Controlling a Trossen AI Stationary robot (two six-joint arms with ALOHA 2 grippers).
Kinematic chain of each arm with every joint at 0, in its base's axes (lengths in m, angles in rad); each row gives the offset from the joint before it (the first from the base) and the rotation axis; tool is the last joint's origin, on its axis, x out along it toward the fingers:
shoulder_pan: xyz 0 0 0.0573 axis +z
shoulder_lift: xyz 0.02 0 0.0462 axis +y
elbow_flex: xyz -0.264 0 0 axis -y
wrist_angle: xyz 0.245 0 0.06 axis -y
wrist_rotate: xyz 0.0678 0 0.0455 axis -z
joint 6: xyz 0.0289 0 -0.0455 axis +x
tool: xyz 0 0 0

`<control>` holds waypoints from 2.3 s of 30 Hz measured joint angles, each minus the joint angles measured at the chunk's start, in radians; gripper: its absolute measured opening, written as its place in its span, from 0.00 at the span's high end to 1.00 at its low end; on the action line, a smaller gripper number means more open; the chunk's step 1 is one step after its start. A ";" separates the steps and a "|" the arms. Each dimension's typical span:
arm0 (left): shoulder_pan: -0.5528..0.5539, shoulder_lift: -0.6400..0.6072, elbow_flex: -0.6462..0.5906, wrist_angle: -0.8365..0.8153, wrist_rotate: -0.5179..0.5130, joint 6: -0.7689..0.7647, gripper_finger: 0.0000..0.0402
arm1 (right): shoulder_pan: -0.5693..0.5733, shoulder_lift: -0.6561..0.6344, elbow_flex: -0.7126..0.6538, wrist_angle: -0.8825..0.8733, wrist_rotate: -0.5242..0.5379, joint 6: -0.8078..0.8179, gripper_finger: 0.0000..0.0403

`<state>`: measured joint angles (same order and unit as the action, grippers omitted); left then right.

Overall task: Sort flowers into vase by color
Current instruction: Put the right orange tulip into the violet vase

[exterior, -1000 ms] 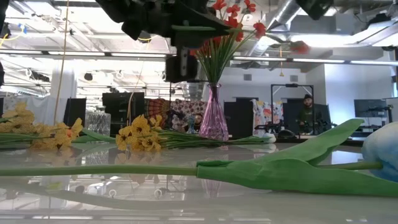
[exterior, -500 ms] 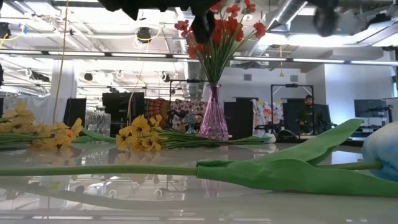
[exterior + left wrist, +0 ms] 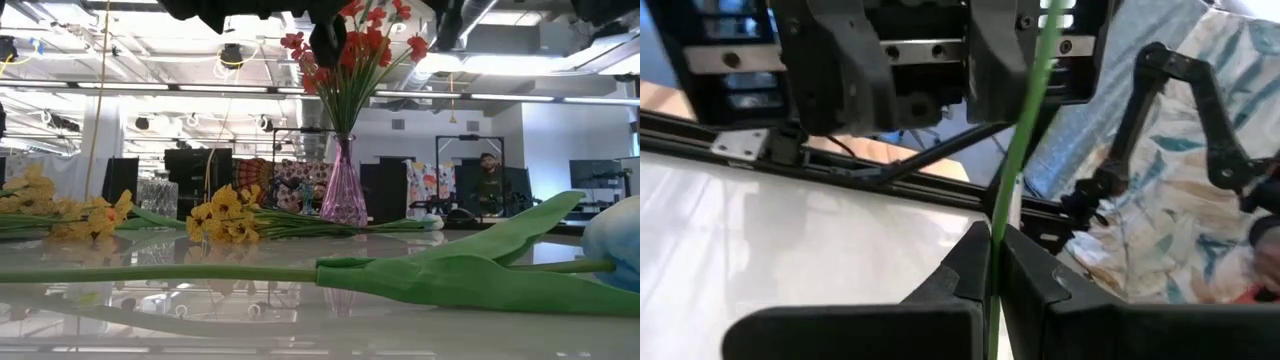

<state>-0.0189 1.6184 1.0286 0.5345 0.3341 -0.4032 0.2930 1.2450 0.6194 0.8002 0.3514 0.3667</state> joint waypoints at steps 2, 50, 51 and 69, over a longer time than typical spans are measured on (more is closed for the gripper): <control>0.005 0.000 0.000 -0.003 0.021 -0.007 1.00 | -0.002 0.001 0.008 -0.018 -0.033 -0.029 0.60; 0.055 0.001 -0.002 -0.070 0.038 -0.054 0.97 | -0.086 -0.111 0.011 -0.176 -0.065 -0.164 0.96; 0.055 0.001 -0.001 -0.077 0.038 -0.054 0.96 | -0.086 -0.114 0.011 -0.181 -0.065 -0.172 0.96; 0.110 -0.234 0.000 -0.795 -0.186 0.315 0.68 | -0.128 -0.159 -0.009 -0.293 0.317 -0.299 0.96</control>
<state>0.0913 1.3842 1.0287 -0.2605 0.1478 -0.0878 0.1654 1.0858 0.6101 0.5070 0.6680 0.0672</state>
